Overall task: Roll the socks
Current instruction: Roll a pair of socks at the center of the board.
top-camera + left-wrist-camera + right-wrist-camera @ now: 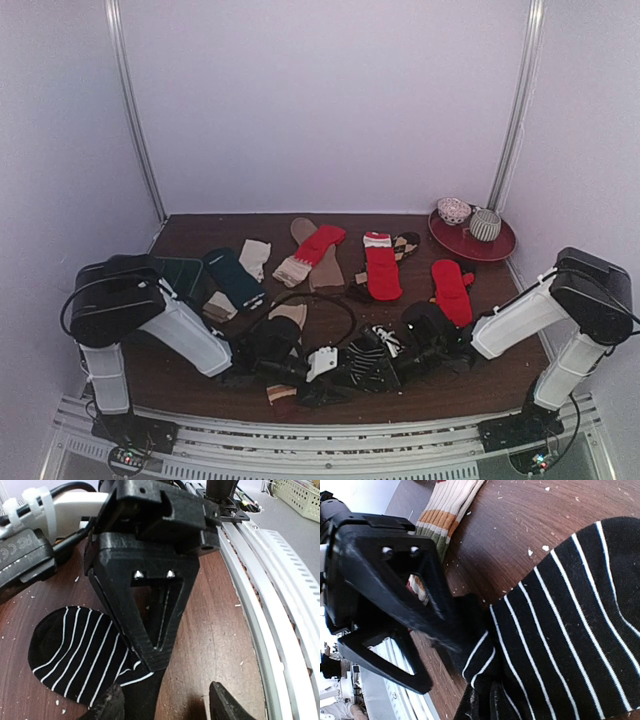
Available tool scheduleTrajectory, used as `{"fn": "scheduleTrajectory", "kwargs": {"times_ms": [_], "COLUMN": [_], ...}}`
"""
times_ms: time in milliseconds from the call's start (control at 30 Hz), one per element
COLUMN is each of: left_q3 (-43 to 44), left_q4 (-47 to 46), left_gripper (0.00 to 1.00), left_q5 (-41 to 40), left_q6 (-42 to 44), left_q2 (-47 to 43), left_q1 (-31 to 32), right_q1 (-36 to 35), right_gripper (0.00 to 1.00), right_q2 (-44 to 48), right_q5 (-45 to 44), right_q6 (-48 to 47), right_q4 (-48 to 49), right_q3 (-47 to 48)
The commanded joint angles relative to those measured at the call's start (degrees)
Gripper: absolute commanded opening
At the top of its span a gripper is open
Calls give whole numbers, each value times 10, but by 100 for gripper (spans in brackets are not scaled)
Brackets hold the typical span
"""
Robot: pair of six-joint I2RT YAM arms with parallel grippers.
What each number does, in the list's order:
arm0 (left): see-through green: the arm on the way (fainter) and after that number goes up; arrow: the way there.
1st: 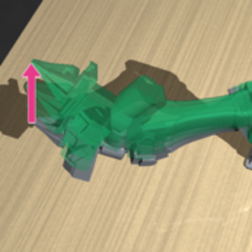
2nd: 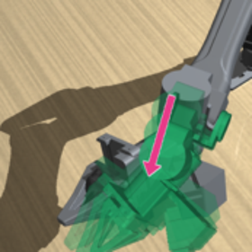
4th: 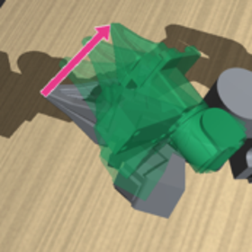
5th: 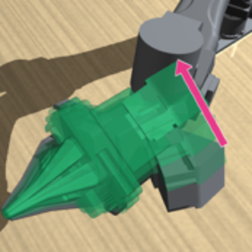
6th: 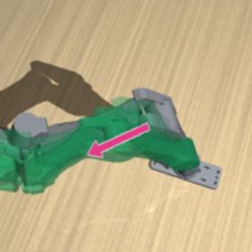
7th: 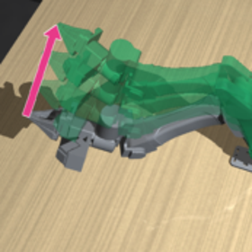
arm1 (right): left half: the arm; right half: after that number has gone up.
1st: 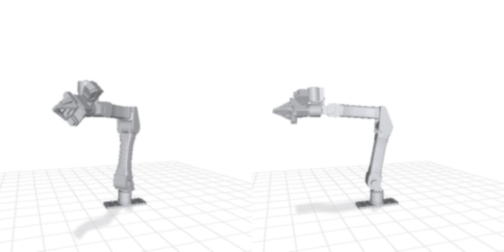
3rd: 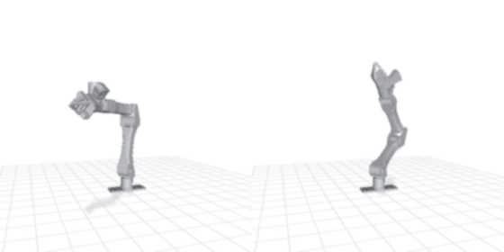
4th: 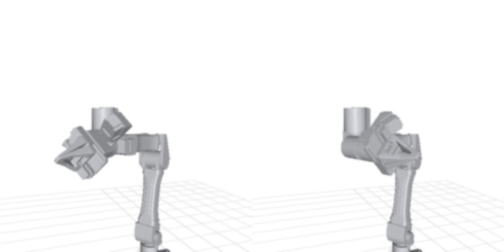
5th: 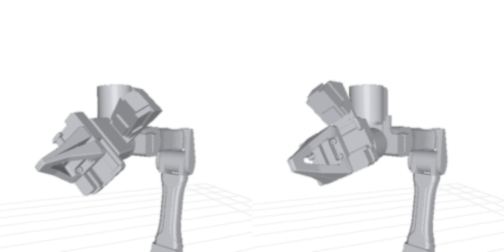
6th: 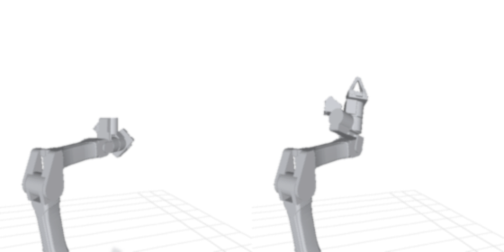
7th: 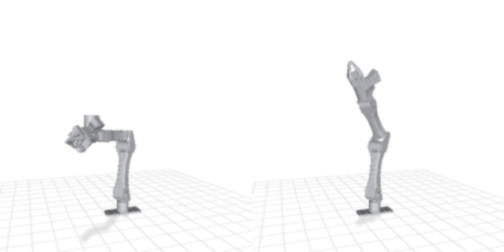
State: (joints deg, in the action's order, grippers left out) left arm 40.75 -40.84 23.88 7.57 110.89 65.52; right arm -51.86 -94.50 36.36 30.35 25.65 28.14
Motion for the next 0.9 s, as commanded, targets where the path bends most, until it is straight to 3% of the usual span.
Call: {"fn": "scheduleTrajectory", "kwargs": {"times_ms": [0,333,500,767,867], "left_q3": [19,24,33,22,14], "left_q4": [-44,-33,-10,11,15], "left_gripper": [57,57,50,22,0], "left_q5": [14,-10,-15,-23,-34], "left_q6": [17,15,9,-20,-36], "left_q2": [16,37,49,59,60], "left_q1": [1,1,1,1,1], "right_q1": [2,2,3,2,2], "right_gripper": [0,0,0,4,6], "right_q2": [-24,-23,-16,4,13], "right_q5": [9,16,19,25,26], "right_q6": [-4,-6,-5,-5,-5], "right_q4": [-109,-106,-105,-107,-110], "right_q3": [-18,-28,-29,-32,-33]}}
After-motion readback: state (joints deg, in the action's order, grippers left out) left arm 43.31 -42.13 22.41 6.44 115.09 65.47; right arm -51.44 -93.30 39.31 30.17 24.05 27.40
